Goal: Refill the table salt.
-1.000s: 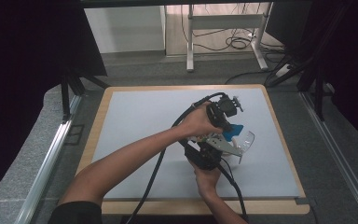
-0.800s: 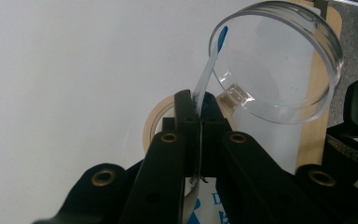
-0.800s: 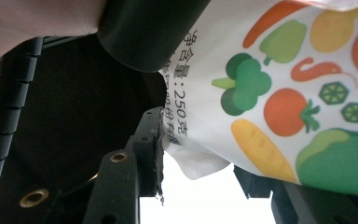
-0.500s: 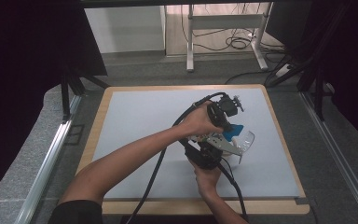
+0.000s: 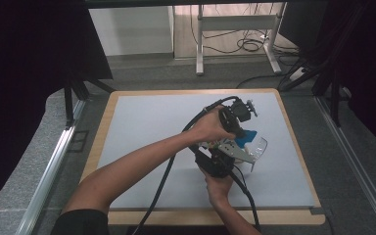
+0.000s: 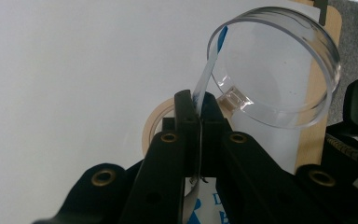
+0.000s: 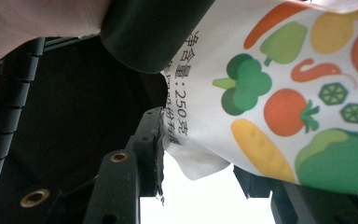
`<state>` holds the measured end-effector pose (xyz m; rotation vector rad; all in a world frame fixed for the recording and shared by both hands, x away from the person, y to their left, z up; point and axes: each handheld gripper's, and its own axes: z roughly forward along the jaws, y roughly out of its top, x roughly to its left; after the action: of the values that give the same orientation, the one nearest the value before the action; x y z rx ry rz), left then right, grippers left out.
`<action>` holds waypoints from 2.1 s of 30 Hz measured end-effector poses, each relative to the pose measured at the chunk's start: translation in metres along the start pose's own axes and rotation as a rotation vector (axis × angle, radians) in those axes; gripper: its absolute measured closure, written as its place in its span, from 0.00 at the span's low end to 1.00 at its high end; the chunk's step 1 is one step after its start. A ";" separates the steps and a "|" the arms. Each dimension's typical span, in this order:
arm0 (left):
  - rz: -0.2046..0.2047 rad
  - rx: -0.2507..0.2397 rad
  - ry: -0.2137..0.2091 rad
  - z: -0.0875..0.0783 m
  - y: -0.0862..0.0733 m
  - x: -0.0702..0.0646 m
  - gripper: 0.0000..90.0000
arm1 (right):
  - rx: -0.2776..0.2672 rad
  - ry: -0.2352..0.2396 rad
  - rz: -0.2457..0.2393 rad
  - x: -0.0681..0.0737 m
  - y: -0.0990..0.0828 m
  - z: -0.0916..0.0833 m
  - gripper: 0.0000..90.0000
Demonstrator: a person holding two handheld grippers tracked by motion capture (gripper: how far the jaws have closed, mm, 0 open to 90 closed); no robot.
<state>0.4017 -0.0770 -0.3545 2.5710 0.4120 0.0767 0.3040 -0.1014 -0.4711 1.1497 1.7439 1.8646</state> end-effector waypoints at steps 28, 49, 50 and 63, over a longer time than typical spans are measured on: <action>-0.039 -0.051 -0.024 0.004 -0.021 0.007 1.00 | 0.074 0.003 -0.036 -0.002 -0.022 0.002 0.65; -0.063 -0.086 -0.036 0.000 -0.034 0.010 1.00 | 0.142 -0.007 -0.064 -0.009 -0.038 -0.004 0.65; -0.065 -0.085 -0.036 0.000 -0.034 0.010 1.00 | 0.144 -0.009 -0.069 -0.009 -0.038 -0.004 0.65; -0.077 -0.130 -0.044 -0.007 -0.043 0.009 1.00 | 0.169 -0.024 -0.086 -0.011 -0.043 -0.009 0.64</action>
<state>0.3980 -0.0359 -0.3708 2.4217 0.4727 0.0182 0.2926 -0.1070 -0.5147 1.1329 1.9357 1.6739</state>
